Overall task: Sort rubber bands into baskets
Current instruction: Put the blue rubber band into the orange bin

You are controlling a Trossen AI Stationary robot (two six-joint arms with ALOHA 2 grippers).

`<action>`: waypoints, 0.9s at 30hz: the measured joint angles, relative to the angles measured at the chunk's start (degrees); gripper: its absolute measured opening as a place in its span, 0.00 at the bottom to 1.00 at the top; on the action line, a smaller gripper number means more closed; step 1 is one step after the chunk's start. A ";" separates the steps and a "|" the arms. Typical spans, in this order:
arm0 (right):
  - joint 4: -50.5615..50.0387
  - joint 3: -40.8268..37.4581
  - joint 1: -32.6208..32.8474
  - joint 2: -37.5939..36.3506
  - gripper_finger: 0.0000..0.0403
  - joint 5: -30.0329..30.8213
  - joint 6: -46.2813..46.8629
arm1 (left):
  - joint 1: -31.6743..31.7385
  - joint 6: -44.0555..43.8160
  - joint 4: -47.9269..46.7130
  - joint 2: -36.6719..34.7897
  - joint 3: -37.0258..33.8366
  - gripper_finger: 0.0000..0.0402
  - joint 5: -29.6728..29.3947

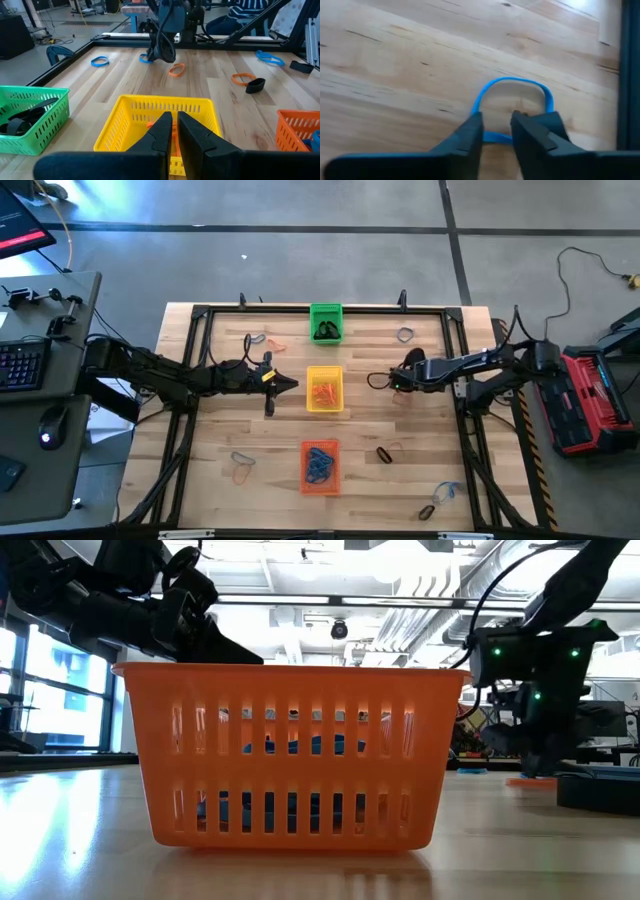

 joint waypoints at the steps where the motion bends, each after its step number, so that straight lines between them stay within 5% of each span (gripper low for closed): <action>1: 0.60 0.00 -0.18 0.02 0.20 -0.17 -0.95 | 0.00 0.00 0.00 0.00 0.00 0.05 0.00; 7: 2.77 0.00 -1.13 0.05 0.01 -2.40 -5.76 | 0.00 -0.02 -0.02 0.00 0.00 0.05 0.00; 22: 0.60 10.62 3.25 0.20 0.00 -4.94 -14.01 | 0.00 -0.20 -0.05 0.00 0.00 0.05 0.00; 27: 0.35 9.70 2.73 0.20 0.08 -6.92 -13.10 | -0.02 -0.22 -0.04 0.00 0.00 0.05 0.00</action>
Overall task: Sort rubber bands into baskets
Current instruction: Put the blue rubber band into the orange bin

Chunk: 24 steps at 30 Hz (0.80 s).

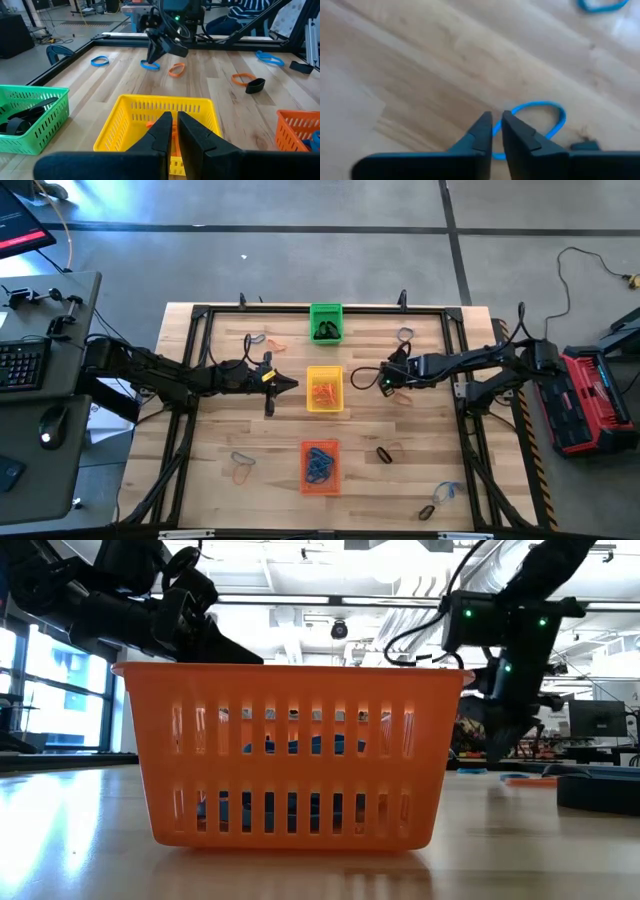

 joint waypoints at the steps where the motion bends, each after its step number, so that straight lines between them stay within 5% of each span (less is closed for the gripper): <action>1: 0.13 -0.38 -0.14 0.00 0.10 -0.94 -0.03 | 0.02 0.00 -0.02 0.00 0.00 0.05 0.00; 7: 0.57 -1.45 -0.18 0.00 0.27 -1.56 -0.05 | 0.02 0.02 -0.02 0.00 0.00 0.05 0.02; 12: 4.82 -4.03 -0.47 0.00 0.29 -2.45 -0.05 | 0.01 0.06 -0.03 0.00 0.00 0.05 0.02; 24: 10.99 -7.42 0.72 -0.07 0.02 -4.17 0.42 | 0.00 0.15 -0.35 0.00 0.00 0.05 0.02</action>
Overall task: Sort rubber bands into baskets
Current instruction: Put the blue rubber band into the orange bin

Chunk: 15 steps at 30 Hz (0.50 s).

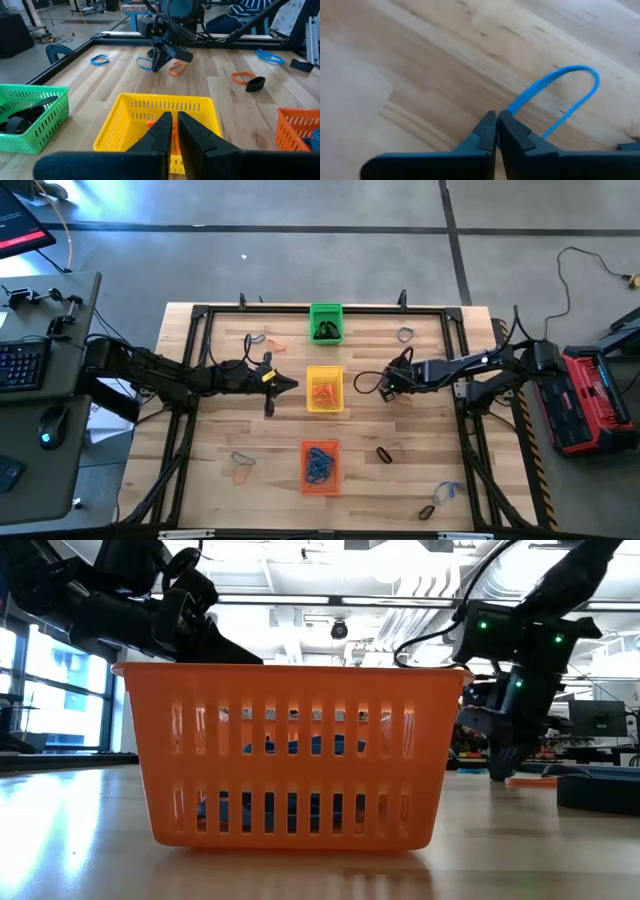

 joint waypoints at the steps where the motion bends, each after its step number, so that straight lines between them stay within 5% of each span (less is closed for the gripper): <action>1: -0.52 0.85 0.68 0.12 0.02 0.02 -0.46 | 0.00 0.03 0.00 0.00 0.00 0.05 0.00; 15: 1.54 18.18 18.39 0.10 0.00 -1.76 -5.57 | 0.00 -0.31 0.00 0.00 0.00 0.05 -0.02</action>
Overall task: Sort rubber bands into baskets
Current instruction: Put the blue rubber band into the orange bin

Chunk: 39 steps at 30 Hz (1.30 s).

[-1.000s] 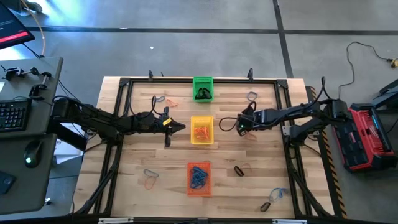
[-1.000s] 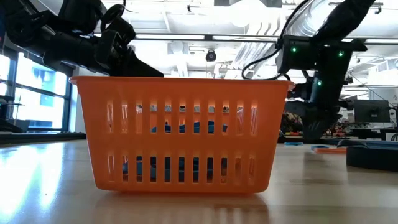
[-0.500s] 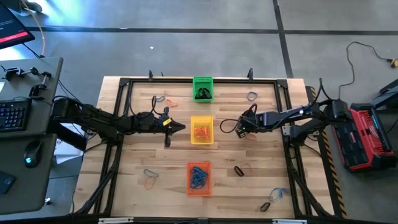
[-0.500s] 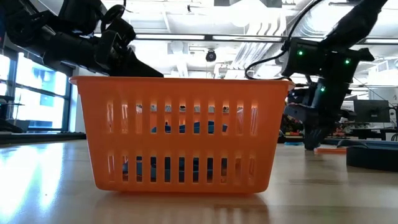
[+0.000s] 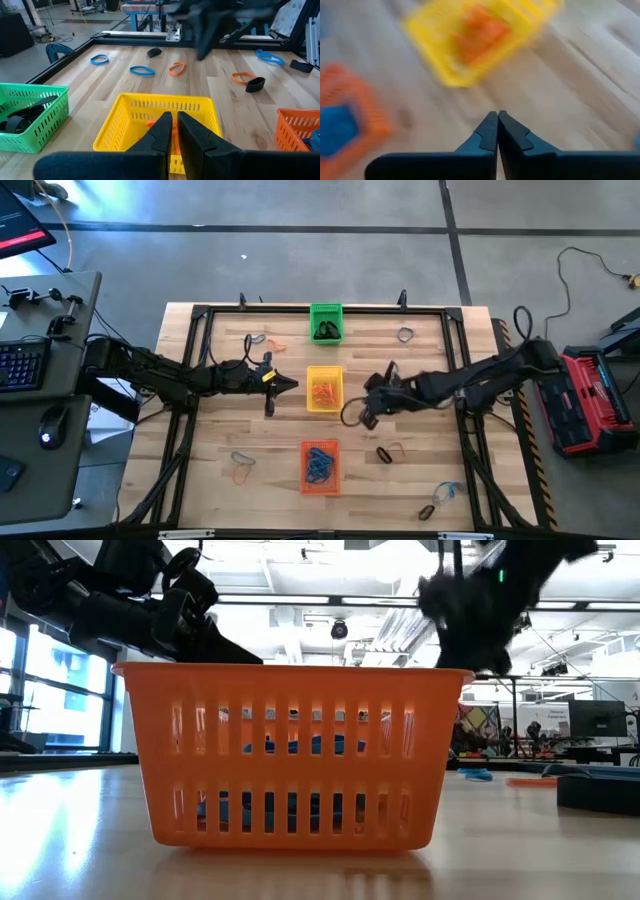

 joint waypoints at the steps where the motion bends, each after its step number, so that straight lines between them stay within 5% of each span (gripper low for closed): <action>1: 0.74 1.05 1.38 0.00 0.00 0.07 -0.64 | 0.00 -0.09 0.00 0.00 0.00 0.05 0.00; 12: 10.77 9.00 12.00 8.57 0.00 -2.78 -4.25 | 0.02 0.23 0.42 0.00 0.01 0.05 0.00; 21: 9.67 22.62 12.77 22.84 0.00 -15.14 -13.37 | 0.00 0.33 0.42 0.00 0.02 0.05 0.00; 28: -7.75 27.49 12.31 21.79 0.00 -6.76 -12.87 | 0.01 0.36 0.35 0.00 0.02 0.05 0.00; 35: -35.33 28.04 9.00 17.94 0.00 4.23 1.79 | 0.01 0.49 0.41 0.00 0.02 0.05 0.00; 39: -44.00 25.26 4.12 17.59 0.00 5.34 4.74 | 0.01 0.75 0.41 0.00 0.02 0.05 0.00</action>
